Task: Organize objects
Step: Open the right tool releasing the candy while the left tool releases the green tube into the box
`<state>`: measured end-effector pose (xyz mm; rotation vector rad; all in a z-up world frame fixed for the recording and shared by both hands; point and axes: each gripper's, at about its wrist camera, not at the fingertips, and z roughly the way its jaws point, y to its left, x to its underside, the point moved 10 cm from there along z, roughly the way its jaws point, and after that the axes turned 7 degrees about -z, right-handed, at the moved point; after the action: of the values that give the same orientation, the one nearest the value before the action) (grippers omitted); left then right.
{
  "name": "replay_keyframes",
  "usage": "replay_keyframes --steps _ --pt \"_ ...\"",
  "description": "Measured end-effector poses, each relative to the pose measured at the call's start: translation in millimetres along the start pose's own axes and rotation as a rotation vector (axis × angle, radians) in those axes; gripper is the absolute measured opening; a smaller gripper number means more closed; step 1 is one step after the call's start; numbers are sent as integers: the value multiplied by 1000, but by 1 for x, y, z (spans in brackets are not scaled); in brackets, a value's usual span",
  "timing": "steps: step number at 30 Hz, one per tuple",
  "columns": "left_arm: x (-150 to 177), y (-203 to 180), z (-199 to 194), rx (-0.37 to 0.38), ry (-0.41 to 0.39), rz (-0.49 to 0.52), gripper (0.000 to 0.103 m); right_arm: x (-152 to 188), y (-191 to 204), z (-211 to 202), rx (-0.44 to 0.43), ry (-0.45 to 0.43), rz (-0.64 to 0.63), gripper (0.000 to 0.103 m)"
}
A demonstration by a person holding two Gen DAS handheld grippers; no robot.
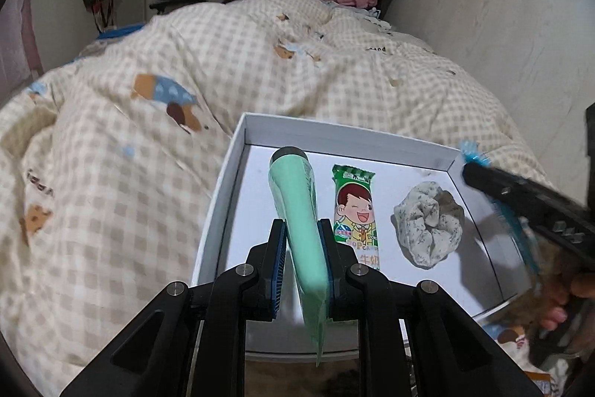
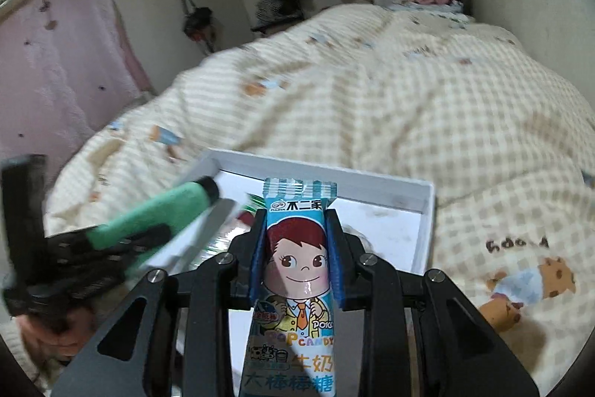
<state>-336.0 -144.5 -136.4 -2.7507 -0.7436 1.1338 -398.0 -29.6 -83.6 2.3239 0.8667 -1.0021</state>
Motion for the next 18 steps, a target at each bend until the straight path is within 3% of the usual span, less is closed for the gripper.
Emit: replay_keyframes --steps 4,18 --pt "3 1 8 6 17 -14 16 8 -12 9 6 16 55 31" --pt "2 -10 18 -30 5 53 17 22 -14 22 55 97 28 33"
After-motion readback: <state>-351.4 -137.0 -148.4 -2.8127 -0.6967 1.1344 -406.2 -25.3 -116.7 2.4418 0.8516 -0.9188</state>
